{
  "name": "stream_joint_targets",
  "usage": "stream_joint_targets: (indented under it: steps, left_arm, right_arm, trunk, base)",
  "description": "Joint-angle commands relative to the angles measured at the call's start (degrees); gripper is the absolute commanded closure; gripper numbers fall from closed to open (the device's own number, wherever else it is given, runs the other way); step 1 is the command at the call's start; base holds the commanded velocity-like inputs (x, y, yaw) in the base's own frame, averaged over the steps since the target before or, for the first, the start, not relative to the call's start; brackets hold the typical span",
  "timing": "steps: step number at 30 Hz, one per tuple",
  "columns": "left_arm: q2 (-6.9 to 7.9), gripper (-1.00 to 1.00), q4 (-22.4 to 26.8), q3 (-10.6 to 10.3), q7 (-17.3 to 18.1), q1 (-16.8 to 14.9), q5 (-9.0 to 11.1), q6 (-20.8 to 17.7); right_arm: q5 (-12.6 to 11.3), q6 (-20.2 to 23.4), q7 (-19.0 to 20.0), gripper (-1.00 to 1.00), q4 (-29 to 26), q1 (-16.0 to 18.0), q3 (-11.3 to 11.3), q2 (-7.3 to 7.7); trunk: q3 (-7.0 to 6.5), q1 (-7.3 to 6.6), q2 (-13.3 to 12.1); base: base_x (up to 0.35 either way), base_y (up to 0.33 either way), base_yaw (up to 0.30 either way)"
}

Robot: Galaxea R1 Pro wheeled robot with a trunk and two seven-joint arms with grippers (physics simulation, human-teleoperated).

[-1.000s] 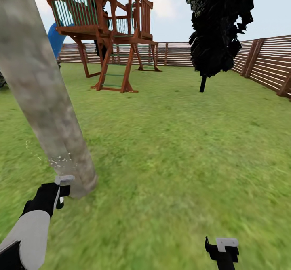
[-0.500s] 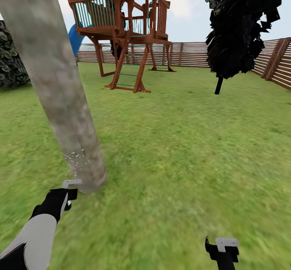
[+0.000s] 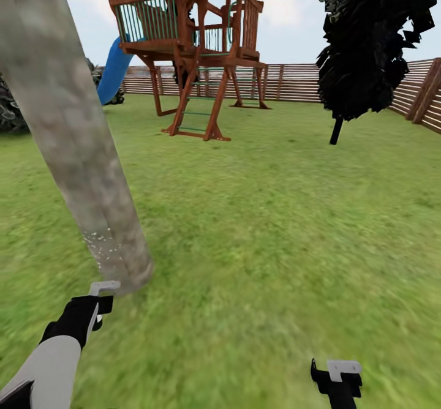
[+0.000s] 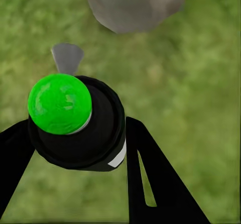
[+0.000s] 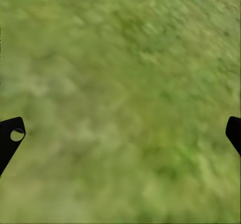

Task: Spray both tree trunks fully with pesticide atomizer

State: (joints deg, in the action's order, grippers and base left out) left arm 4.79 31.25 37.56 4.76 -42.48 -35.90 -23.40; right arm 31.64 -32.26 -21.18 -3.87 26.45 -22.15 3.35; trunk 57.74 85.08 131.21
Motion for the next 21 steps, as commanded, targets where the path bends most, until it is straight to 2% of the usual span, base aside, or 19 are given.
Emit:
stream_joint_targets:
  steps: [1, 5, 11, 15, 21]
  left_arm:
    - [-0.09, 1.00, -0.03, -0.02, -0.01, 0.02, 0.02, 0.00]
    - [-0.26, 1.00, 0.35, 0.05, -0.03, 0.03, 0.11, -0.07]
    - [0.09, 1.00, 0.74, 0.15, -0.05, 0.03, -0.02, -0.07]
    - [0.02, 1.00, 0.75, 0.07, -0.09, 0.03, 0.00, -0.07]
    - [-0.37, 1.00, 0.73, 0.06, -0.10, 0.03, 0.12, -0.07]
  right_arm:
    - [-0.02, 0.00, 0.00, -1.00, 0.00, 0.00, 0.00, 0.00]
    - [0.00, 0.00, 0.00, -1.00, 0.00, 0.00, 0.00, -0.01]
    - [0.00, 0.00, 0.00, -1.00, 0.00, 0.00, 0.00, -0.01]
    - [-0.02, 0.00, 0.00, -1.00, 0.00, 0.00, 0.00, -0.01]
    - [-0.01, 0.00, 0.00, -1.00, 0.00, 0.00, 0.00, -0.01]
  trunk:
    - [0.00, 0.00, 0.00]
    - [0.00, 0.00, 0.00]
    - [0.00, 0.00, 0.00]
    - [0.00, 0.00, 0.00]
    - [0.00, 0.00, 0.00]
  base:
    - [0.202, -0.220, 0.274]
    - [0.231, -0.188, 0.228]
    - [0.259, -0.167, 0.037]
    - [0.250, -0.165, 0.254]
    - [-0.014, -0.220, 0.277]
